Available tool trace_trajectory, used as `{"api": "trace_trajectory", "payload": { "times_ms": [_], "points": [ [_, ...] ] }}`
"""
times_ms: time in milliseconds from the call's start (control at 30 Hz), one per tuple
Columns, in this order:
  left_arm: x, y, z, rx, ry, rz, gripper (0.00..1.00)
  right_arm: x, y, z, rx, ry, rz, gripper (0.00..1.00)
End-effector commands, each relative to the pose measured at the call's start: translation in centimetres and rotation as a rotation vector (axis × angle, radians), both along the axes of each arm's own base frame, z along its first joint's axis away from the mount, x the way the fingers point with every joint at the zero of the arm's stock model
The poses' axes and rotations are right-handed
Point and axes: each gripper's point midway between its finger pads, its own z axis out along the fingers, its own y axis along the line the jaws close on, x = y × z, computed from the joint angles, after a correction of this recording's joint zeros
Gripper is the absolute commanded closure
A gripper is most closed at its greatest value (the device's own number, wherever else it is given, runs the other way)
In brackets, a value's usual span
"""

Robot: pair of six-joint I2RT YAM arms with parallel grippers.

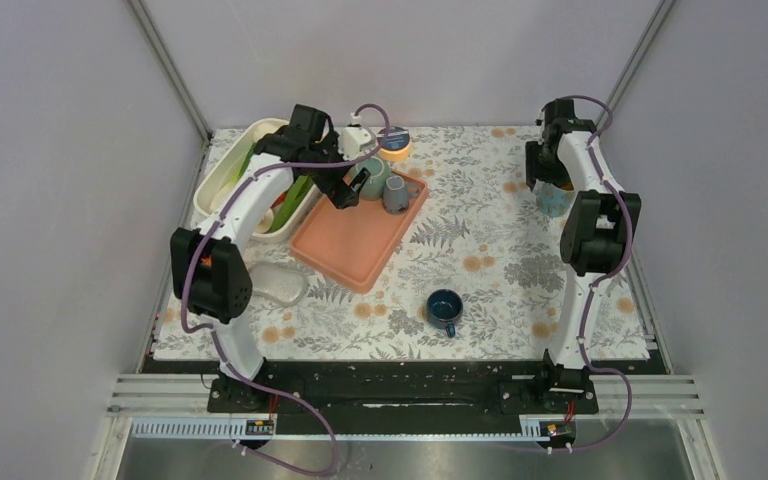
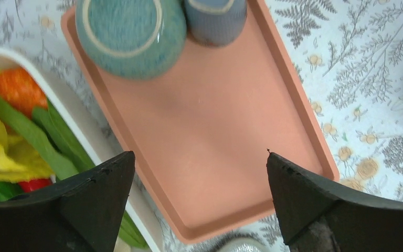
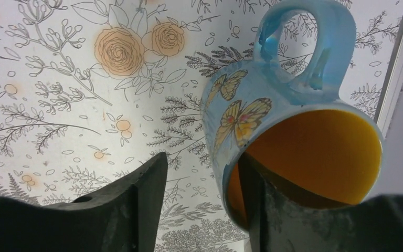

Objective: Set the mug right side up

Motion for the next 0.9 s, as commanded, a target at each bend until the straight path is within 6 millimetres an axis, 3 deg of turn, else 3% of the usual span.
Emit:
{"api": "trace_trajectory", "payload": {
  "times_ms": [0,200,333,433,533,633,867],
  "points": [
    [2.5,-4.0,1.8,0.015,-0.091,-0.097,0.01,0.4,0.5,3.1,0.000,-0.046,0.020,0.35],
    [4.8,-10.7,3.5,0.019,-0.223,-0.206,0.01,-0.8,0.3,7.7,-0.012,-0.132,0.007,0.19],
    [7.2,-14.3,2.8,-0.046,-0.190,-0.148,0.02,-2.1,0.7,9.4,-0.002,-0.185,0.005,0.15],
    [9.1,-15.3,1.1,-0.047,-0.183,-0.121,0.10,-3.3,1.2,9.9,0.023,-0.210,0.016,0.15],
    [10.2,-15.6,-1.3,-0.014,-0.177,-0.125,0.24,-4.7,1.7,9.8,0.038,-0.216,0.024,0.15],
    [10.9,-15.3,-3.3,0.048,-0.181,-0.106,0.26,-5.6,1.8,10.2,0.043,-0.230,0.025,0.14],
    [10.1,-14.9,-6.5,0.092,-0.124,-0.116,0.38,-7.4,3.9,11.3,0.094,-0.256,0.050,0.12]
  ]
}}
